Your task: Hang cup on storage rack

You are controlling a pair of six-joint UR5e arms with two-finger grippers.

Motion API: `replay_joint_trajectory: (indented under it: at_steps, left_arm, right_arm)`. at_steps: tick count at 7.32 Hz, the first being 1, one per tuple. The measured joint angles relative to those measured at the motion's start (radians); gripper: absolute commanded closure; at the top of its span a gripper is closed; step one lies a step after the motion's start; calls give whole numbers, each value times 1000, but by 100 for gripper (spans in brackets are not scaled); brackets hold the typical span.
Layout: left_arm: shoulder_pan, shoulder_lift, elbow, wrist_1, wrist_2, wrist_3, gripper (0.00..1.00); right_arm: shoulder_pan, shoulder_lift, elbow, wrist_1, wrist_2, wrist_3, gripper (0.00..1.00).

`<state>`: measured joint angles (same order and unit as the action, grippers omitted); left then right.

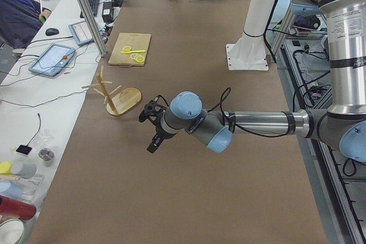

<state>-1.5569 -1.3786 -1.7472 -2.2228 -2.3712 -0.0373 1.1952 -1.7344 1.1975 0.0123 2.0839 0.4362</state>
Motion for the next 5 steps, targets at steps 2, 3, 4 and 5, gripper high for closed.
replay_joint_trajectory:
  at_steps: [2,3,4,5]
  left_arm:
    - [1,-3,0,0,2,-1,0]
    - [1,-4,0,1,3,-1,0]
    - [1,-5,0,1,3,-1,0]
    - [1,-6,1,1,4,-1,0]
  right_arm:
    - [-1,2,-7,4,3,-2,5]
    - [-1,2,-4,5,7,-3,6]
    - [0,1,-2,6,11,-5,8]
    - [7,0,3,3,37,-3,8]
